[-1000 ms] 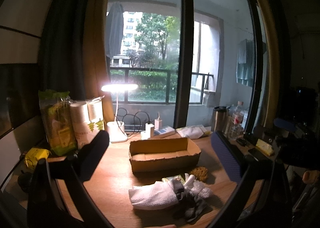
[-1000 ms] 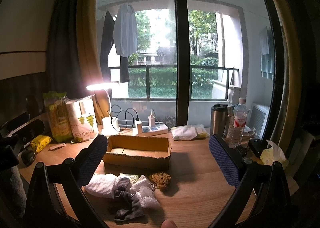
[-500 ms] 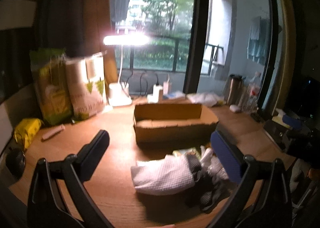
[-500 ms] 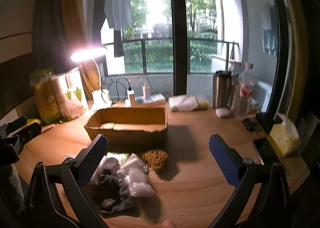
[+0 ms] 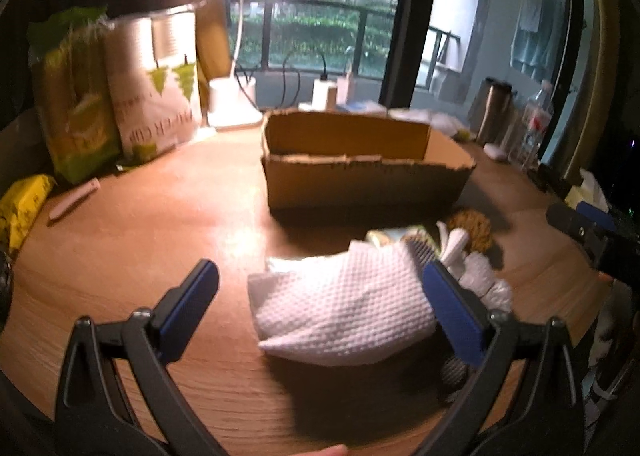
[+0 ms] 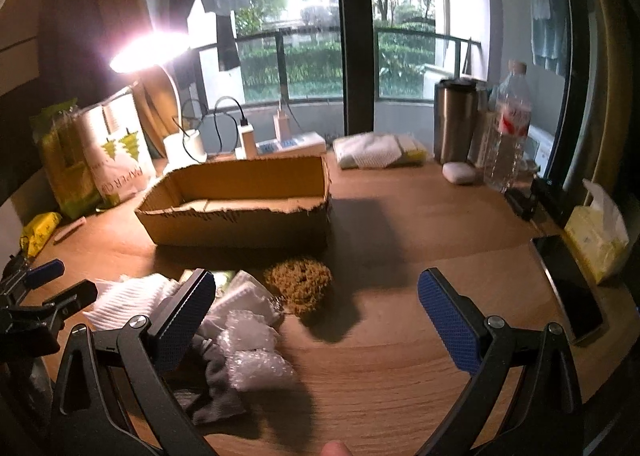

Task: Organize soft objects
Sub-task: 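Lower the left gripper onto the white waffle towel and close it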

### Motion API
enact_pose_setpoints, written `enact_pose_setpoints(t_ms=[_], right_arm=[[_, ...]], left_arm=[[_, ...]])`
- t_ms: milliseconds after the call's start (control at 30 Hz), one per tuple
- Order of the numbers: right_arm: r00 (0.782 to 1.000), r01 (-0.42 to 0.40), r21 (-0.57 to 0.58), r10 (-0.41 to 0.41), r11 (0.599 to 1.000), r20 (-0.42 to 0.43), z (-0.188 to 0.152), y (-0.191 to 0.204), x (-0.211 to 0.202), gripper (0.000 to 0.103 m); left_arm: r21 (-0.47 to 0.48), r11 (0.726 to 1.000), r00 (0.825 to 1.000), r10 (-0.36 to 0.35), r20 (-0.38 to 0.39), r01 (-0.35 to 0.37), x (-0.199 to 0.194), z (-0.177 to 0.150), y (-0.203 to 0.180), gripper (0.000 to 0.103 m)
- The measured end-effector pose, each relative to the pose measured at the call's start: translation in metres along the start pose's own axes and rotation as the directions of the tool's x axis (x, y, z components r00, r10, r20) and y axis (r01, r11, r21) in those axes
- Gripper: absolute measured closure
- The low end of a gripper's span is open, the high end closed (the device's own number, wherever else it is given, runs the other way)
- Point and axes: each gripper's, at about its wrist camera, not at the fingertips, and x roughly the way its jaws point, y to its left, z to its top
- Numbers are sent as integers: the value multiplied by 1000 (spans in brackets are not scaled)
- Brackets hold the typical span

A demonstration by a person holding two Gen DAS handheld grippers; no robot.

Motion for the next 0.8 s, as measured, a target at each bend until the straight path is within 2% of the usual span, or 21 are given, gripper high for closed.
enact_pose_setpoints(t_ms=[200, 500, 600, 667, 733, 800], right_arm=[[998, -18, 5, 18, 1000, -68, -15, 1, 23, 0], [986, -94, -7, 92, 996, -143, -28, 11, 42, 0], [979, -114, -16, 110, 993, -173, -32, 15, 47, 3], [976, -120, -24, 113, 993, -188, -34, 17, 49, 13], [972, -127, -34, 117, 991, -205, -38, 19, 51, 18], [967, -136, -44, 123, 990, -221, -41, 21, 52, 20]], left_arm=[[-12, 1000, 998, -3, -68, 2, 23, -10, 3, 1], [-17, 999, 990, -29, -139, 27, 38, -19, 5, 3], [4, 999, 987, -33, -155, 34, 38, -20, 1, 20], [13, 1000, 987, -25, -156, 28, 37, -21, 0, 23], [16, 1000, 988, -21, -156, 23, 37, -20, 1, 32], [14, 1000, 988, -21, -153, 23, 35, -21, 3, 37]])
